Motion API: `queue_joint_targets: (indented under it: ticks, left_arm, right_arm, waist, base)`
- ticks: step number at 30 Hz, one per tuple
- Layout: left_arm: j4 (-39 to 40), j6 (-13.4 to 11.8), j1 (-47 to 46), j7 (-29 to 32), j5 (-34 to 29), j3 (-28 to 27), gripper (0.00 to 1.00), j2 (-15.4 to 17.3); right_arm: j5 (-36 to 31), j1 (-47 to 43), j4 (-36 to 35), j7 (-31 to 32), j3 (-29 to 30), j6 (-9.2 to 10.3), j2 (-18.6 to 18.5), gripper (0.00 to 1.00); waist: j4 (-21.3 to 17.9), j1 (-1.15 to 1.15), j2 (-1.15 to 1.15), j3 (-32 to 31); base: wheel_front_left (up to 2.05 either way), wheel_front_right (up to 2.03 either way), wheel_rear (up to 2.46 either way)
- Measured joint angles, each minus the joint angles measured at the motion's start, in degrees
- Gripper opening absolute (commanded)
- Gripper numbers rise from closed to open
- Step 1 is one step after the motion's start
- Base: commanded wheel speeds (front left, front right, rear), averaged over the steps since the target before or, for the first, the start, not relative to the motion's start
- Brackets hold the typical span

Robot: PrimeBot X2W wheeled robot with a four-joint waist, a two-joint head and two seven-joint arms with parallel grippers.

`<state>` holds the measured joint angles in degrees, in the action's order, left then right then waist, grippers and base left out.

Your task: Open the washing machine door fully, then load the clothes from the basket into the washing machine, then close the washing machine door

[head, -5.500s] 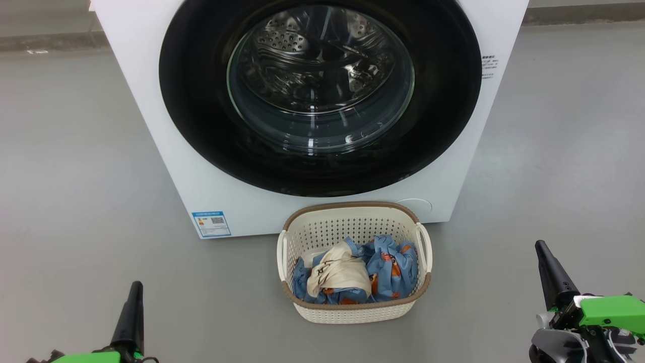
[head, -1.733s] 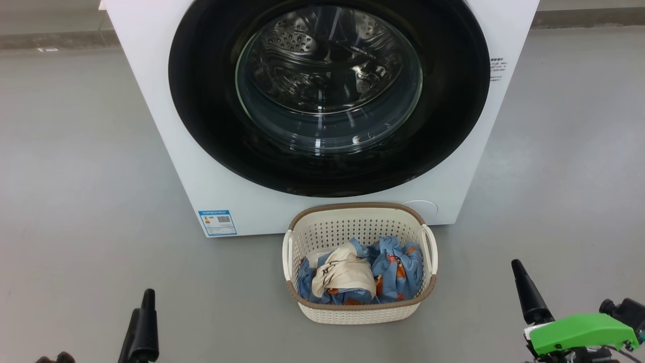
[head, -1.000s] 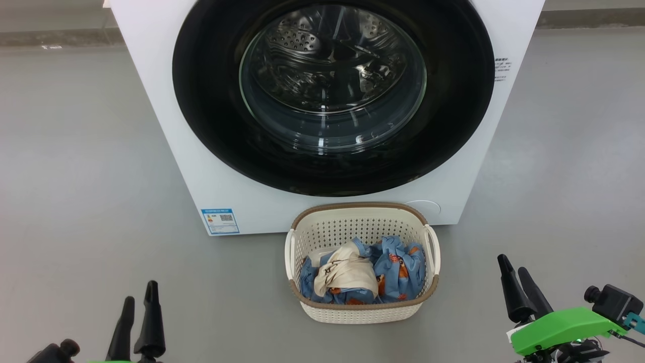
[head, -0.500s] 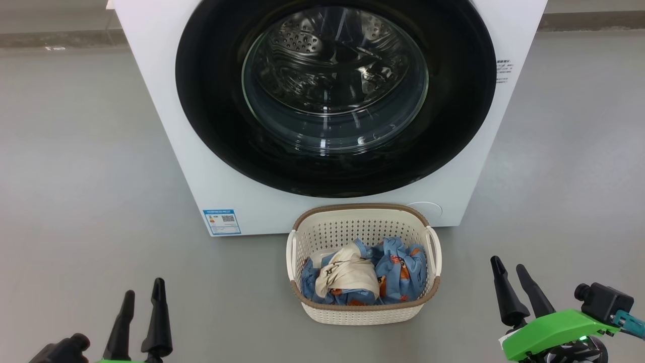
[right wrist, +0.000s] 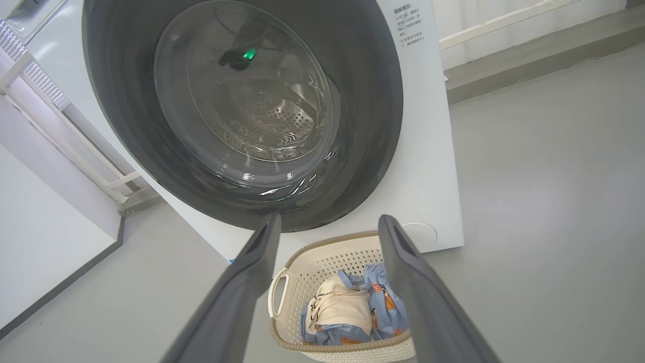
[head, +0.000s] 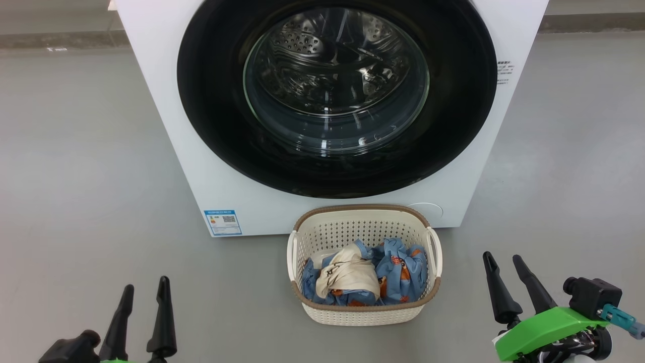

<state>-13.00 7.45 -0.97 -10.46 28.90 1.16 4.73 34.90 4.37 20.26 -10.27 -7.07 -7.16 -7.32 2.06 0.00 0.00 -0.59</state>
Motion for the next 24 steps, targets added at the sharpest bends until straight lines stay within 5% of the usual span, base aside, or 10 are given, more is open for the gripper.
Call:
queue_joint_targets:
  ticks: [24]
  left_arm:
    - [-0.3,0.1,-0.3,-3.6,-15.3,0.3,1.0,1.1]
  right_arm:
    - [-15.1,-0.3,0.6,-3.5,3.6,-0.01,-0.6,1.0]
  waist:
    - [-0.2,0.0,0.0,0.1]
  base:
    - [0.0,0.0,0.0]
